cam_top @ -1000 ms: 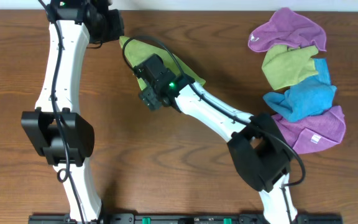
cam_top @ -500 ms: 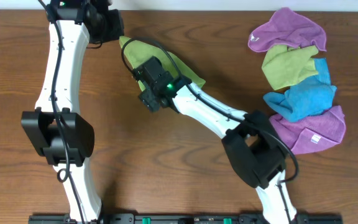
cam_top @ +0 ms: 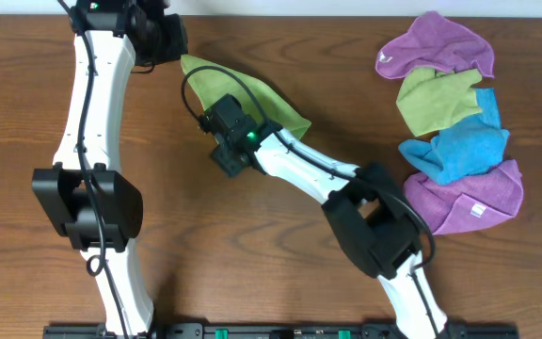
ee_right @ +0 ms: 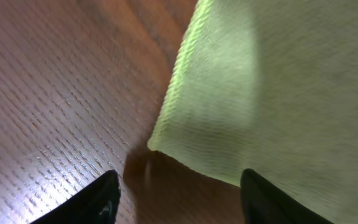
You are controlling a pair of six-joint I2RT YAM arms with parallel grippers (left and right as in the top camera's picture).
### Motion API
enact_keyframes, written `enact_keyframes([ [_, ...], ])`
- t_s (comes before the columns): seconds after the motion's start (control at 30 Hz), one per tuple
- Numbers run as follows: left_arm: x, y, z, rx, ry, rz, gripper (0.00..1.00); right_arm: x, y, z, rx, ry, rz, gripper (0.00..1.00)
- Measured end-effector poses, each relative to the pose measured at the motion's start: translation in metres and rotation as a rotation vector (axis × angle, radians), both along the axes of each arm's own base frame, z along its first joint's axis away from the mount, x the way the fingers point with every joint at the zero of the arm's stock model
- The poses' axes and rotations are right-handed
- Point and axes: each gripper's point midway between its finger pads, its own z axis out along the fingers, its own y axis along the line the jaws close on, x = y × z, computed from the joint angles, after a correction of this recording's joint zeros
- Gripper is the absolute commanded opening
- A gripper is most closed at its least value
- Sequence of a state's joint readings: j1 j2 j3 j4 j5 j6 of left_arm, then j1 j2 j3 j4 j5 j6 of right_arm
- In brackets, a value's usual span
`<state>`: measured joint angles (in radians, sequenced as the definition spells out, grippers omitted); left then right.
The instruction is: Fold the cloth
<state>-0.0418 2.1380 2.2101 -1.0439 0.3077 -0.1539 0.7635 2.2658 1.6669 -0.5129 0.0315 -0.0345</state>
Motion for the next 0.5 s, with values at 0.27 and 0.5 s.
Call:
enact_keyframes([
  [0.27,0.0,0.0,0.0,0.0,0.0,0.0,0.06,0.0038,0.0081,-0.0011,0.027,-0.019,0.006,0.43],
  [0.5,0.0001,0.0001,0.0,0.0,0.0,0.001,0.06,0.0061,0.0088,-0.0032,0.032,-0.023,-0.009,0.1],
])
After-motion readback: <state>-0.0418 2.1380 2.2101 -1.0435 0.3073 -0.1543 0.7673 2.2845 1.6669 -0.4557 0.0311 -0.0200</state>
